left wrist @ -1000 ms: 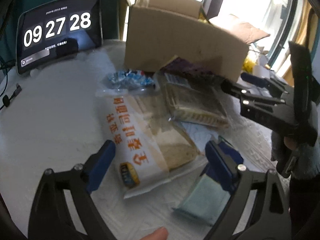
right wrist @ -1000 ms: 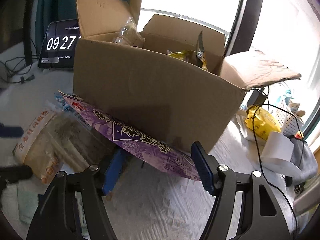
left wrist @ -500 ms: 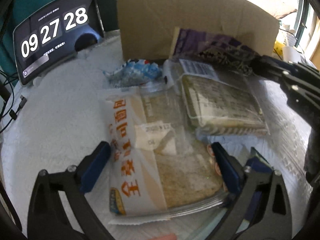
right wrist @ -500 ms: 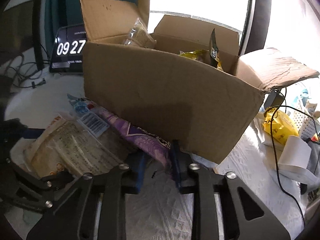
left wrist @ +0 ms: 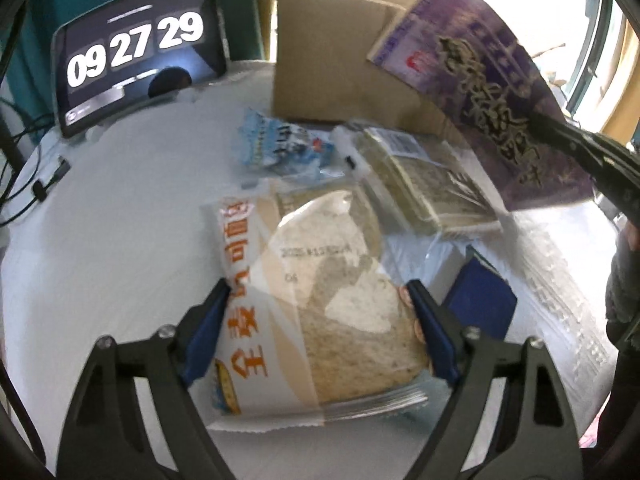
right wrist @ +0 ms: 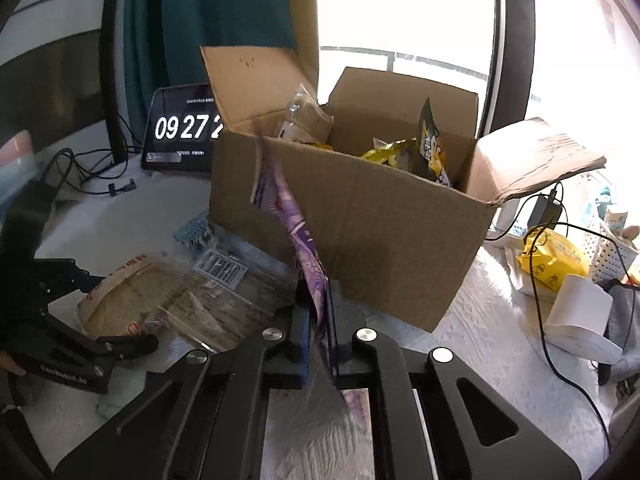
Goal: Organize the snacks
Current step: 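Lift both held bags and carry them over the cardboard box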
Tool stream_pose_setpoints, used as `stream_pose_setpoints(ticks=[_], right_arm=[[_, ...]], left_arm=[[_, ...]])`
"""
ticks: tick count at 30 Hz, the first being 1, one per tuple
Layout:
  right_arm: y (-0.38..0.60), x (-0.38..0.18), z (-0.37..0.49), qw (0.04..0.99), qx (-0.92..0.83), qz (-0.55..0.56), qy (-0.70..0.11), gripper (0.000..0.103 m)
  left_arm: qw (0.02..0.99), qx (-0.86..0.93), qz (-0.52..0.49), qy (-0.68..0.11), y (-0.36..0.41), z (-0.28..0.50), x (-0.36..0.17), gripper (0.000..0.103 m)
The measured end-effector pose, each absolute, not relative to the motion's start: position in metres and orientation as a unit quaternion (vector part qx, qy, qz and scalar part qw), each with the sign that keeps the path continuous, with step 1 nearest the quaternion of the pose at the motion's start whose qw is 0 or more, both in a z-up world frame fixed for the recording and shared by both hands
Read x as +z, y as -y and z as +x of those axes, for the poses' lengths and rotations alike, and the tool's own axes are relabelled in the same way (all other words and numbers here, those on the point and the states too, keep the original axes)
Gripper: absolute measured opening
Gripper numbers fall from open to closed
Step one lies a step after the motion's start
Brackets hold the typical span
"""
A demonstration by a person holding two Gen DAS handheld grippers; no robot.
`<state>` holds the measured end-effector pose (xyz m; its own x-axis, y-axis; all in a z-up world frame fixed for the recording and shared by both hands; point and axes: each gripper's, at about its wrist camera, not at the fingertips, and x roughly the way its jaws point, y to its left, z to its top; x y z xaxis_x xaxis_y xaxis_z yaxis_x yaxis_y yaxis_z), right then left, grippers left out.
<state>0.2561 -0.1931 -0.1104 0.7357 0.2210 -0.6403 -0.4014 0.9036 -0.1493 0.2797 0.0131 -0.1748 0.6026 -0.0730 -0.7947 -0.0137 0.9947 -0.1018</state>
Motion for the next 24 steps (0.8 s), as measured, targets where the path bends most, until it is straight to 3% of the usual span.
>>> stream_pose_setpoints(ticks=[24], right_arm=[[0.212, -0.03, 0.223, 0.948, 0.154, -0.123, -0.25, 0.008]], left_arm=[[0.945, -0.03, -0.048, -0.321, -0.017, 0.252, -0.086, 0.085]])
